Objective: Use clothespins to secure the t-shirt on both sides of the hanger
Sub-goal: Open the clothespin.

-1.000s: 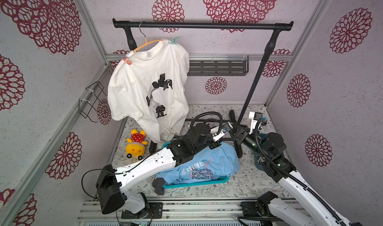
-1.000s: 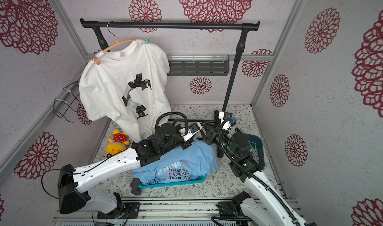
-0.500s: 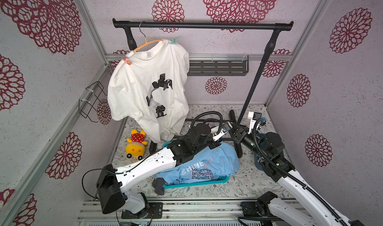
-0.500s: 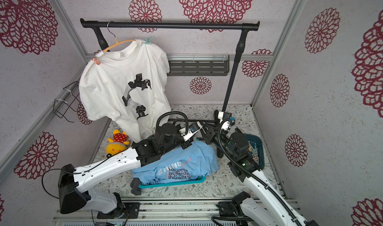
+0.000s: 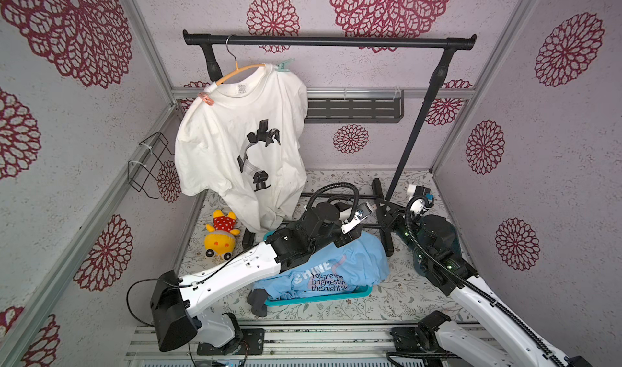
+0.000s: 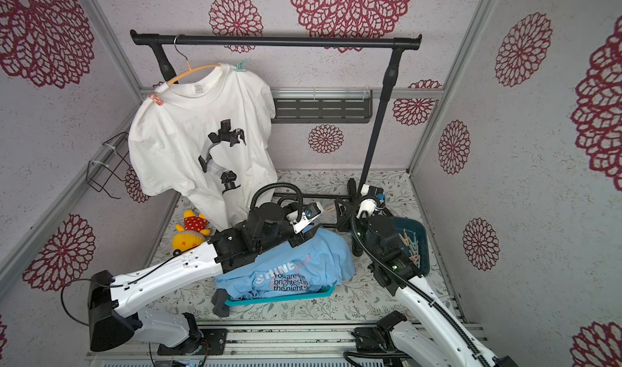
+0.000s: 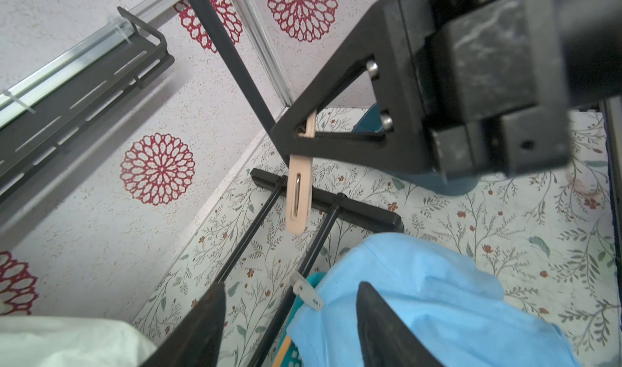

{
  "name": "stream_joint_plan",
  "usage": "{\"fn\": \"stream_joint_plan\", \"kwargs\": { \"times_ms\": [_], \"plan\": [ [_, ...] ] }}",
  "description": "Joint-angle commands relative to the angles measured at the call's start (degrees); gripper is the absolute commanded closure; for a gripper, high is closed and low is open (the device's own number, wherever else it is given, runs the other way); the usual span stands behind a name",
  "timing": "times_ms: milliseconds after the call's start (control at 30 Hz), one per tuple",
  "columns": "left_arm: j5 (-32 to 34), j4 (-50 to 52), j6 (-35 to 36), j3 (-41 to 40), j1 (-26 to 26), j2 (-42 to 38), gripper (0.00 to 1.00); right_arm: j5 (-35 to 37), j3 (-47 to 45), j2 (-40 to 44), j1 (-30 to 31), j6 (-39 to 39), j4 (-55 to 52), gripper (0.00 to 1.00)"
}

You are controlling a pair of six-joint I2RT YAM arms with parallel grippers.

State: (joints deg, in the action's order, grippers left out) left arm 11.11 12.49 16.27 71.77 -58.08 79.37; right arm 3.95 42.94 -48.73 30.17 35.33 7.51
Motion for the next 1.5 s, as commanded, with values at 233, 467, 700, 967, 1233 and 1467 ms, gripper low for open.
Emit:
{"fn": "stream_joint_plan", "kwargs": {
  "times_ms": [233,467,700,967,1233,1467],
  "plan": [
    [-2.89,21.7,-6.86,-5.89,10.66,-14.17,0.33,2.54,1.19,-6.81,-0.42,-5.48,5.99,1.0],
    [-7.06,39.3,-4.98,-4.79,21.28,-16.97,0.38,-0.55,1.1,-8.11,-1.67,-6.06,8.31,1.0],
    [-6.46,47.31,-2.83,-6.95,28.51,-17.07,0.46,-3.11,0.07,-6.82,-3.77,-6.44,7.67,1.0],
    [-14.02,47.84,-2.49,-10.4,32.75,-14.76,0.54,-6.92,-0.3,-6.46,-5.41,-6.06,7.25,1.0],
    [-17.16,44.61,-3.22,-12.09,33.36,-10.55,0.62,-9.28,0.62,-6.53,-5.48,-6.25,7.25,1.0],
    [-16.63,43.09,-3.45,-14.62,34.79,-9.03,0.65,-11.96,1.91,-7.6,-5.43,-5.71,7.42,1.0]
  ]
}}
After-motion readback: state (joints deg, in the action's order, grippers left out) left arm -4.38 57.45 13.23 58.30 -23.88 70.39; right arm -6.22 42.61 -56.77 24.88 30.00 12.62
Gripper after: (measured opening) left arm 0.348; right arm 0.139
